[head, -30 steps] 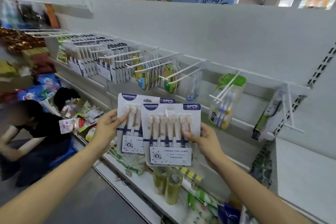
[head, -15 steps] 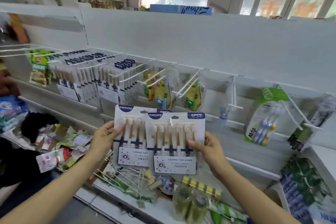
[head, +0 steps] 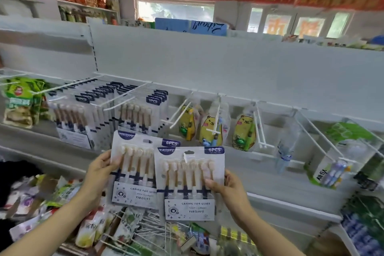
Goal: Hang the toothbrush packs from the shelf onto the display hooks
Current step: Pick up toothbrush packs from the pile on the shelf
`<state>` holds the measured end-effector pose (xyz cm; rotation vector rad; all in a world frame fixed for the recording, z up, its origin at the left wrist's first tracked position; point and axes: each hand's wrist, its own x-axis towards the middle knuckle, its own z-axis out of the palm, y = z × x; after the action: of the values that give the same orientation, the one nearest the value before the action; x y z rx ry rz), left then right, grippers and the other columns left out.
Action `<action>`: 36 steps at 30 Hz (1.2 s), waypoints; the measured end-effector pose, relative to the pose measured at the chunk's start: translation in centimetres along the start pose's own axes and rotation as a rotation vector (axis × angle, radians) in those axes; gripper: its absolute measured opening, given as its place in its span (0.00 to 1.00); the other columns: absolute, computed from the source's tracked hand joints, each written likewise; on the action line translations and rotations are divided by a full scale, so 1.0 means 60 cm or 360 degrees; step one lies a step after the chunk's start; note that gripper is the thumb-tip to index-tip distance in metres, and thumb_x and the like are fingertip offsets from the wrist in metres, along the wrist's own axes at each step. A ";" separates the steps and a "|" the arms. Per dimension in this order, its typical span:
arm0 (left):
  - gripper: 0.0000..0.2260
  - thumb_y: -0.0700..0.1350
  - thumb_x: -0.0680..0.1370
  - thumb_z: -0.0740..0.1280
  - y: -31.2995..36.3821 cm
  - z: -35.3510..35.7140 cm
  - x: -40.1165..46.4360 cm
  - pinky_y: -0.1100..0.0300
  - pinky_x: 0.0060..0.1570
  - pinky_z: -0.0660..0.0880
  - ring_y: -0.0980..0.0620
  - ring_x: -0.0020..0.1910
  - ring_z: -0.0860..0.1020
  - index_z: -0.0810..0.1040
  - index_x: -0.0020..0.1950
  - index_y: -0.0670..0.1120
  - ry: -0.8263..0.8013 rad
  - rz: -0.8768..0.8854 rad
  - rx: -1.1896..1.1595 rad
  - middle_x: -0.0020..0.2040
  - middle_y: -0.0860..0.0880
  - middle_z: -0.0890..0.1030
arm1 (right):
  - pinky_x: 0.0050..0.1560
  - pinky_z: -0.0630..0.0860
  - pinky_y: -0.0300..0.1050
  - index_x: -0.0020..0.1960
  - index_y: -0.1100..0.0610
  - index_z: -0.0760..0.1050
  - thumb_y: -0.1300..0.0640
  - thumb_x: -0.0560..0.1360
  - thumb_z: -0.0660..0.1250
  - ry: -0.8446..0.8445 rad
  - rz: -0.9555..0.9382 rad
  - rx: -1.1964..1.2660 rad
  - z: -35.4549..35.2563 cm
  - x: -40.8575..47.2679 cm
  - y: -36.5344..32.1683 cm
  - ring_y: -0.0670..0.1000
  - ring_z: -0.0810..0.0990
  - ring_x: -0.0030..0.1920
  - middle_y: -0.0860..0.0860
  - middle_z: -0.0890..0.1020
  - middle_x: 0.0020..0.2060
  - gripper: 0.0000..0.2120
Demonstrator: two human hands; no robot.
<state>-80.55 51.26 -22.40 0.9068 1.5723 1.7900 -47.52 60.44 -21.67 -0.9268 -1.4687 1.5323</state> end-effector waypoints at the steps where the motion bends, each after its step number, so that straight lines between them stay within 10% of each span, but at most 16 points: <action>1: 0.11 0.36 0.80 0.65 -0.002 -0.004 0.010 0.60 0.44 0.82 0.53 0.46 0.84 0.79 0.60 0.46 0.0008 0.0005 -0.0003 0.51 0.48 0.86 | 0.50 0.82 0.47 0.57 0.58 0.79 0.66 0.74 0.71 -0.0005 -0.0006 -0.0013 0.007 0.010 0.001 0.55 0.86 0.51 0.54 0.87 0.49 0.12; 20: 0.11 0.37 0.79 0.65 0.012 -0.124 0.174 0.53 0.51 0.75 0.51 0.52 0.80 0.78 0.53 0.54 -0.0192 0.0005 -0.0119 0.44 0.58 0.86 | 0.48 0.81 0.44 0.57 0.60 0.80 0.67 0.73 0.72 0.0302 -0.0113 -0.0048 0.176 0.050 -0.018 0.54 0.86 0.51 0.54 0.87 0.49 0.13; 29: 0.14 0.42 0.79 0.67 0.023 -0.194 0.228 0.37 0.65 0.71 0.43 0.63 0.78 0.78 0.65 0.48 -0.0299 0.0096 -0.0090 0.61 0.46 0.82 | 0.48 0.82 0.44 0.55 0.60 0.80 0.69 0.73 0.71 0.0444 -0.0184 0.0011 0.258 0.035 -0.018 0.54 0.86 0.51 0.55 0.87 0.49 0.12; 36: 0.10 0.37 0.79 0.65 0.032 -0.198 0.214 0.55 0.52 0.80 0.49 0.53 0.83 0.79 0.57 0.47 -0.0409 0.0154 -0.0163 0.56 0.46 0.84 | 0.45 0.81 0.40 0.55 0.62 0.80 0.70 0.71 0.71 0.0516 -0.0212 0.0016 0.282 0.013 -0.018 0.54 0.86 0.50 0.56 0.87 0.48 0.13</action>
<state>-97.74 54.12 -19.89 1.1295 1.2841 1.7234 -63.16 54.20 -19.60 -0.9980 -1.2611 1.2265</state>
